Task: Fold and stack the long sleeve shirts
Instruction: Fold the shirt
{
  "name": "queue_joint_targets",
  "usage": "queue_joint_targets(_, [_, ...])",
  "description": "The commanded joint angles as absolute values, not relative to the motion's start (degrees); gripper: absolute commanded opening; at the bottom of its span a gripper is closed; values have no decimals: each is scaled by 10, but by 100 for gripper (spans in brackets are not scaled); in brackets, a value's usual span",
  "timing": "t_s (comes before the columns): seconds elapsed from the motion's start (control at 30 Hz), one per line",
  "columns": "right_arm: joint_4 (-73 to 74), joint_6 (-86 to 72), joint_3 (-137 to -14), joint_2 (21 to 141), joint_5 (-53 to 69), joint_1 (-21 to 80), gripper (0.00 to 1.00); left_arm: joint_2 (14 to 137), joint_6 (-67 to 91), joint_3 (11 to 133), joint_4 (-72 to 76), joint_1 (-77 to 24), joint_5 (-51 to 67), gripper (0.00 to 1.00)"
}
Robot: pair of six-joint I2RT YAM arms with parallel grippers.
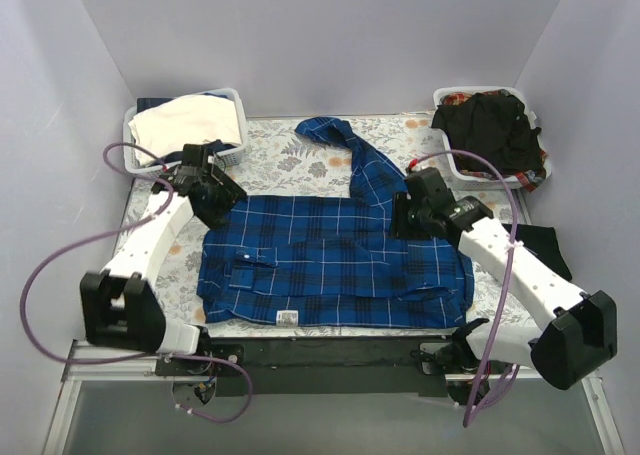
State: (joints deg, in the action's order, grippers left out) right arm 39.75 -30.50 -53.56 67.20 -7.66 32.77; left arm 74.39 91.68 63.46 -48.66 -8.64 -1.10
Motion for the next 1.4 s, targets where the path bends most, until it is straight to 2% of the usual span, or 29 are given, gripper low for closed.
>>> queue_joint_targets(0.0, [399, -235, -629, 747, -105, 287, 54, 865, 882, 689, -444, -66, -16, 65])
queue_joint_targets(0.2, [349, -196, -707, 835, -53, 227, 54, 1000, 854, 801, -439, -53, -81, 62])
queue_joint_targets(0.33, [332, -178, -729, 872, -26, 203, 54, 1048, 841, 843, -438, -50, -120, 62])
queue_joint_targets(0.57, [309, -176, -744, 918, -10, 192, 54, 1101, 829, 868, -423, -47, -127, 62])
queue_joint_targets(0.97, [289, -181, -822, 1003, 12, 166, 53, 1143, 810, 825, -355, -48, -117, 56])
queue_joint_targets(1.07, [290, -166, -845, 1034, 4, 163, 53, 1152, 807, 835, -364, -48, -126, 50])
queue_joint_targets(1.2, [291, -140, -887, 1091, -42, 162, 55, 1151, 802, 839, -371, -47, -137, 33])
queue_joint_targets(1.27, [291, -129, -902, 1110, -73, 161, 57, 1154, 801, 843, -373, -48, -138, 30])
queue_joint_targets(1.37, [291, -123, -944, 1152, -99, 156, 60, 1164, 798, 853, -386, -48, -141, 15])
